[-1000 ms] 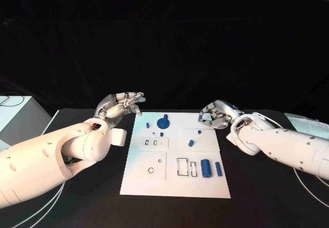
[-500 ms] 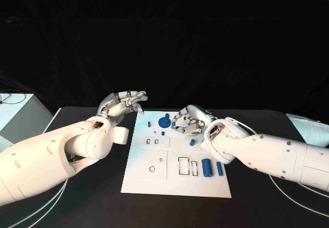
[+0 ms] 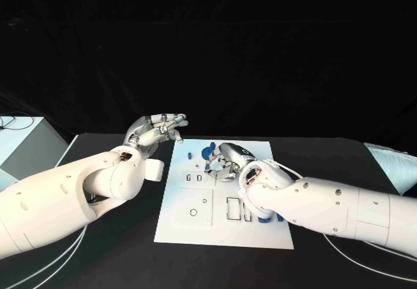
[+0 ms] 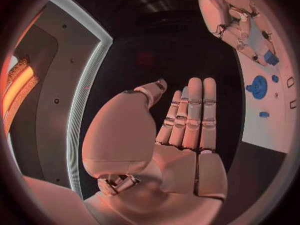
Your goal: Assemble the parts on the task board
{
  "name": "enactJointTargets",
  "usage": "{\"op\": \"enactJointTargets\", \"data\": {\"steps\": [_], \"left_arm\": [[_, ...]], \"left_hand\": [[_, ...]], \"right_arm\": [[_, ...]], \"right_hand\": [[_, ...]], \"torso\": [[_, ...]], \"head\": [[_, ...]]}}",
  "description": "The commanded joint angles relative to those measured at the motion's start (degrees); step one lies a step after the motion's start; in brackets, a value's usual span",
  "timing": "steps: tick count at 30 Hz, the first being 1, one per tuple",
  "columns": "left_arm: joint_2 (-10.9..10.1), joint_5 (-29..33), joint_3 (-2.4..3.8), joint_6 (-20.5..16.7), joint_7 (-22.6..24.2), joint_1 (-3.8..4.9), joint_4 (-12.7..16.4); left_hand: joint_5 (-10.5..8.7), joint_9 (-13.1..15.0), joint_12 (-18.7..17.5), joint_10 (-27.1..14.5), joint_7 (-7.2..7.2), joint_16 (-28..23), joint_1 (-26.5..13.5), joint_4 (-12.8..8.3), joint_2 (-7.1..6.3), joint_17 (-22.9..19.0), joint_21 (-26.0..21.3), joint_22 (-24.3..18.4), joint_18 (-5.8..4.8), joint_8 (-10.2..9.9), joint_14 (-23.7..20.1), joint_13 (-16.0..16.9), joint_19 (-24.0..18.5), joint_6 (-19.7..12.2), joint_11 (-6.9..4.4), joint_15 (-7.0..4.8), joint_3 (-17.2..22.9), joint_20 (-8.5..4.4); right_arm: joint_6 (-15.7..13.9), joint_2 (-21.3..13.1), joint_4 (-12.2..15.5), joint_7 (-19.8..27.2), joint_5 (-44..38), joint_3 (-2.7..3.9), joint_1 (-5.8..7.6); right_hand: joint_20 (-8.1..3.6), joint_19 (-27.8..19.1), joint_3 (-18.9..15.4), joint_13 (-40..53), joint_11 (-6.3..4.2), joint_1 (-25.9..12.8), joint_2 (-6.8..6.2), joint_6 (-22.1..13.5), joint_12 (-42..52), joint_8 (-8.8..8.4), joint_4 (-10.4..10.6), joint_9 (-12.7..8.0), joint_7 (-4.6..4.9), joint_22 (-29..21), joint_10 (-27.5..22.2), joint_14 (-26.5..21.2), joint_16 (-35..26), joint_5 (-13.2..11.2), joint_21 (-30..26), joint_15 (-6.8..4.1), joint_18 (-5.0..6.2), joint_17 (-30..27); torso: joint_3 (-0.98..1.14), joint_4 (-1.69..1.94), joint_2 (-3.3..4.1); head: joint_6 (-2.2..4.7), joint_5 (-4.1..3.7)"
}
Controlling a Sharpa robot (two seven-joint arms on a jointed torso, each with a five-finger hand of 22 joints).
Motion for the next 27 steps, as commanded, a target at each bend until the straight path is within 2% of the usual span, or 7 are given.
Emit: {"op": "enactJointTargets", "data": {"steps": [1,11,17,27], "left_arm": [[0.2,-0.2,0.04,0.9,0.4,0.00,0.1],[0.3,-0.2,0.04,1.0,0.4,0.00,0.0],[0.4,-0.2,0.04,1.0,0.4,0.00,-0.1],[0.5,-0.2,0.04,1.0,0.3,0.00,-0.1]], "left_hand": [[0.06,0.1,0.2,-0.3,-0.02,0.1,-0.5,-0.2,0.03,-0.1,0.2,0.1,0.80,0.2,-0.5,0.1,-0.3,-0.4,0.15,-0.07,0.1,0.15],[0.06,0.1,0.2,-0.3,-0.02,0.1,-0.5,-0.2,0.03,-0.1,0.2,0.1,0.80,0.2,-0.5,0.1,-0.3,-0.4,0.15,-0.07,0.1,0.15],[0.06,0.1,0.2,-0.3,-0.02,0.1,-0.5,-0.2,0.03,-0.1,0.2,0.1,0.80,0.2,-0.5,0.1,-0.3,-0.4,0.15,-0.07,0.1,0.15],[0.06,0.1,0.2,-0.3,-0.02,0.1,-0.5,-0.2,0.03,-0.1,0.2,0.1,0.80,0.2,-0.5,0.1,-0.3,-0.4,0.15,-0.07,0.1,0.15]], "right_arm": [[-0.5,0.5,-0.3,-3.8,-3.8,-0.05,-0.44],[-0.6,2.2,-1.3,-4.2,-5.5,-0.13,-1.73],[-0.6,2.9,-2.1,-4.3,-6.3,-0.20,-1.94],[-0.8,4.0,-3.6,-4.4,-7.0,-0.49,-2.08]], "right_hand": [[-0.21,6.0,0.2,15.1,-0.43,0.3,0.28,0.0,0.1,0.35,-0.3,0.1,0.05,15.1,6.0,6.0,0.2,0.1,0.3,-0.29,-0.40,15.1],[-0.20,6.0,0.2,15.1,-0.44,0.3,0.22,0.0,0.1,0.38,-0.4,0.1,0.05,15.1,6.0,5.9,0.2,0.1,0.3,-0.27,-0.40,15.0],[-0.19,6.0,0.2,15.1,-0.43,0.3,0.14,0.0,0.1,0.41,-0.4,0.1,0.06,15.1,6.0,5.9,0.2,0.1,0.3,-0.26,-0.40,15.0],[-0.18,6.0,0.2,15.1,-0.42,0.2,0.02,0.0,0.1,0.42,-0.5,0.1,0.08,15.1,6.0,5.9,0.2,0.1,0.3,-0.25,-0.40,15.0]], "torso": [[0.03,0.04,0.05],[0.06,0.01,0.04],[0.03,-0.15,-0.01],[0.06,0.01,0.02]], "head": [[-0.15,0.10],[-0.70,0.42],[-0.85,0.55],[-0.85,0.56]]}}
